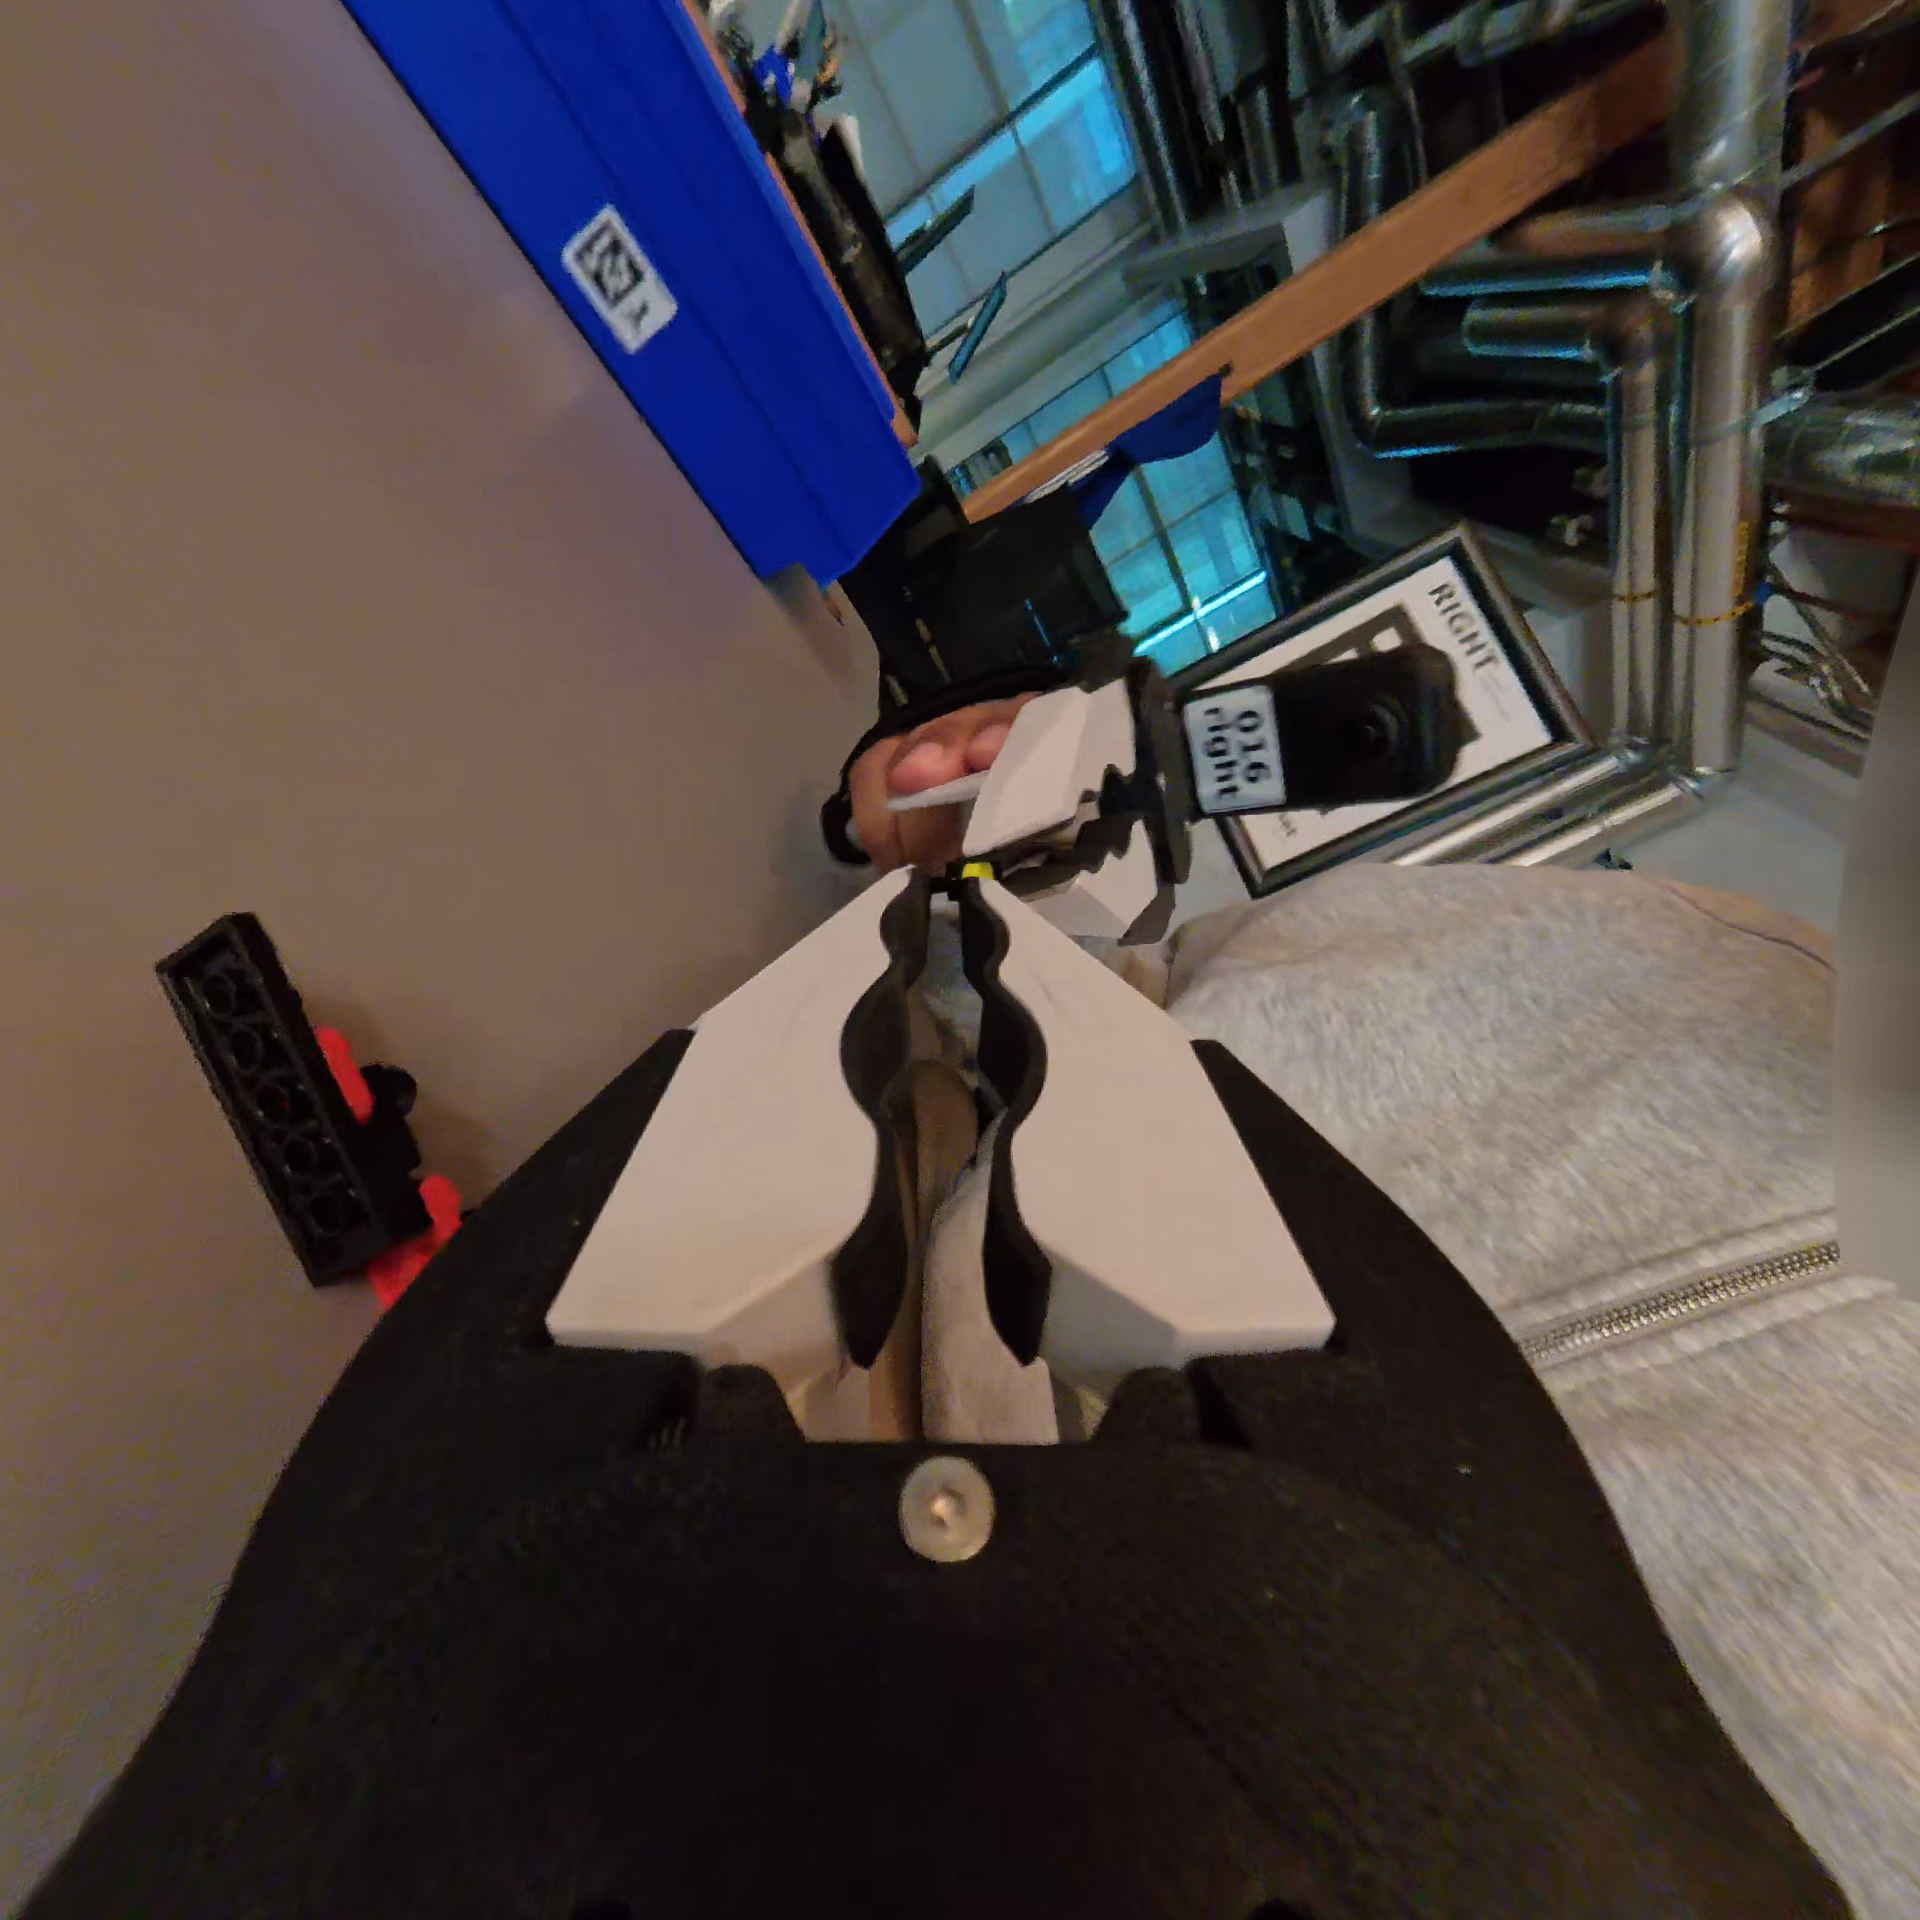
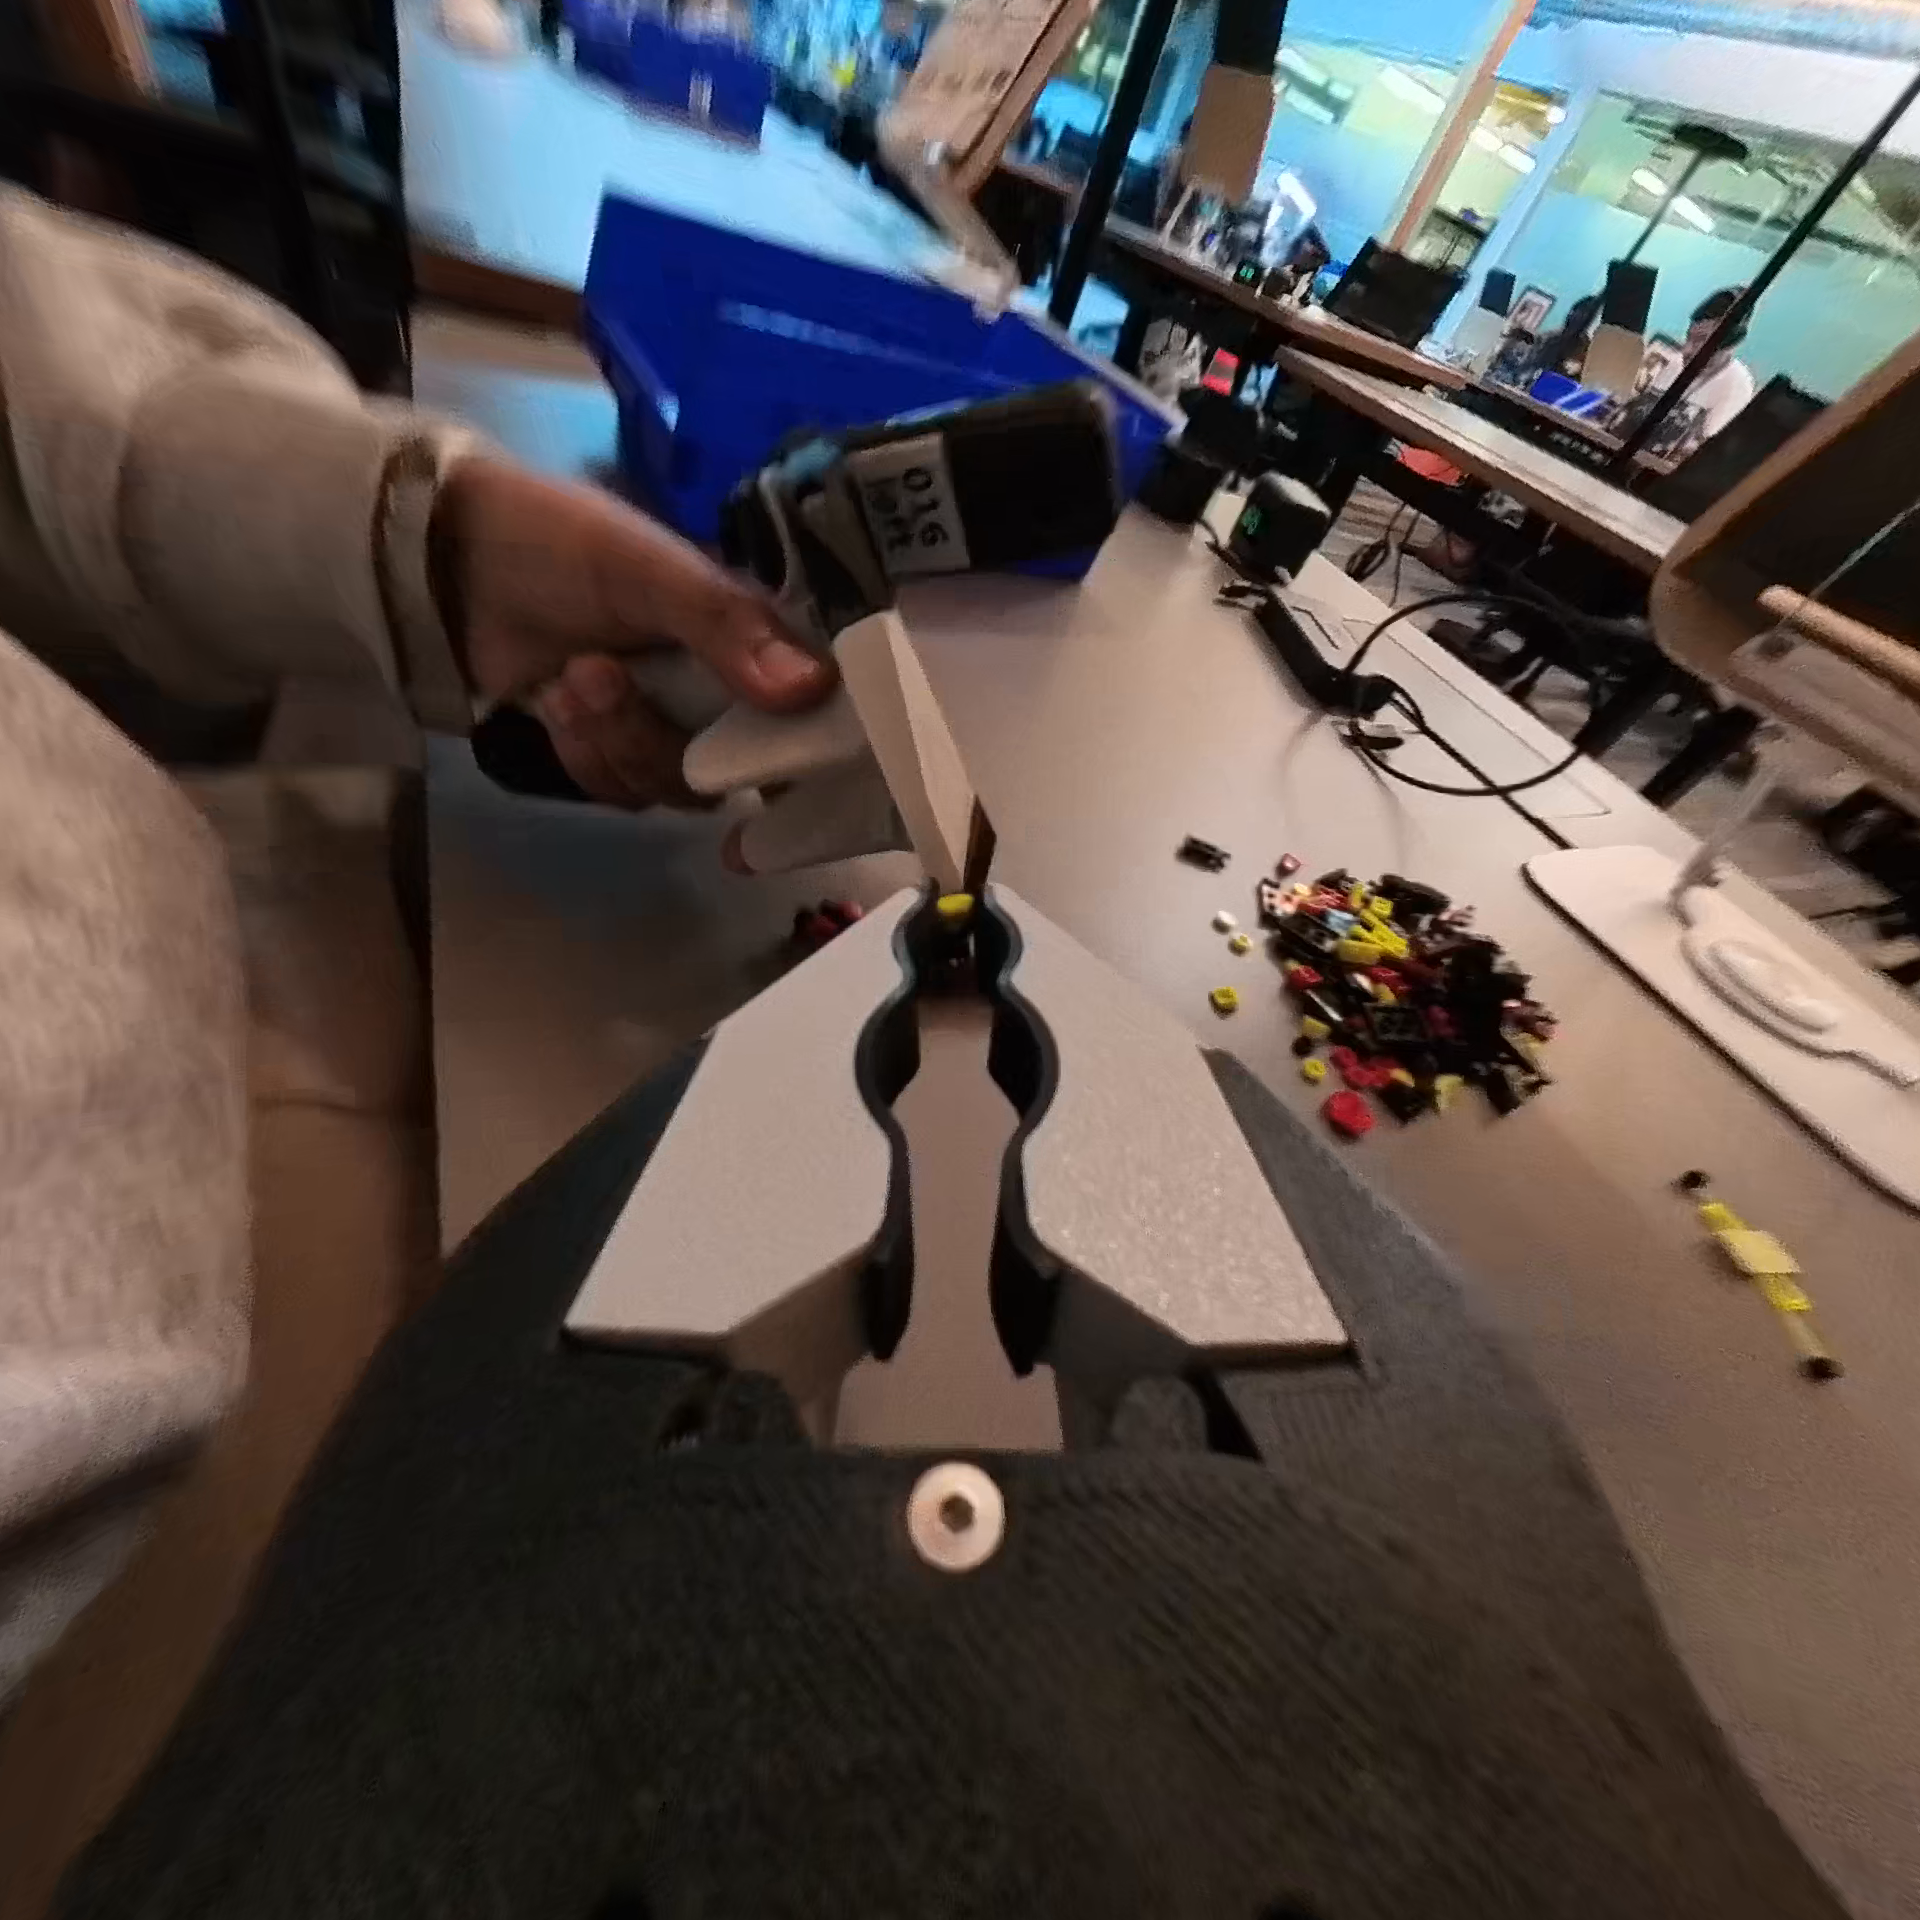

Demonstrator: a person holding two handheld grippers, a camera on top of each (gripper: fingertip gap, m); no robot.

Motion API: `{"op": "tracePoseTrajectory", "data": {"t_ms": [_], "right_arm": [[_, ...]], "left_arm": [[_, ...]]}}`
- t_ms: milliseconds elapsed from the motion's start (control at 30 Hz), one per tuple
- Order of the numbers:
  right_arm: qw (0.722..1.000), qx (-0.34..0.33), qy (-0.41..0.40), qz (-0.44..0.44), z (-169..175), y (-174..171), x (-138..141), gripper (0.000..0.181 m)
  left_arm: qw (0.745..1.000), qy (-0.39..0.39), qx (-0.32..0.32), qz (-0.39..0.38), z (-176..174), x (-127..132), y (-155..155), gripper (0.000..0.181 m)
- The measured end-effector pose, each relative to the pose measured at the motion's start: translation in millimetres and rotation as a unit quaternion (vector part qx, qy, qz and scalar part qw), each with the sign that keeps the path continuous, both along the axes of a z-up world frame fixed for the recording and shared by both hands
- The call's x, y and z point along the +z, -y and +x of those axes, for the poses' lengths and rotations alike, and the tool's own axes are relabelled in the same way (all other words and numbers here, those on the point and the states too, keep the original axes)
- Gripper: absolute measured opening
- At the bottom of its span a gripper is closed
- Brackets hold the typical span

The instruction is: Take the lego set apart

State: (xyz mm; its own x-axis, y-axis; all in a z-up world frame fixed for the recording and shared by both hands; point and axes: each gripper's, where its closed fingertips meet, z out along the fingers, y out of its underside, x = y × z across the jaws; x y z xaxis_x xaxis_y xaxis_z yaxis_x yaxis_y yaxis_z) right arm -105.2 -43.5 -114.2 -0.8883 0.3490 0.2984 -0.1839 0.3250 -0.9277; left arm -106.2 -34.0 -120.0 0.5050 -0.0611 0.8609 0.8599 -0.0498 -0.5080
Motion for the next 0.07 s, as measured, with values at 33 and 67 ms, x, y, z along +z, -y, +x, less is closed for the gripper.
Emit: {"op": "tracePoseTrajectory", "data": {"t_ms": [33, 67], "right_arm": [[0.999, 0.001, 0.028, -0.036, -2.2, 0.4, 5.5, 0.003], [0.995, 0.002, 0.060, -0.082, -4.6, 0.3, 13.3, 0.004]], "left_arm": [[1.000, -0.002, 0.009, 0.023, -2.5, 6.8, 0.9, 0.005], [0.998, 0.000, 0.016, 0.053, -4.4, 15.5, 2.3, 0.005]]}}
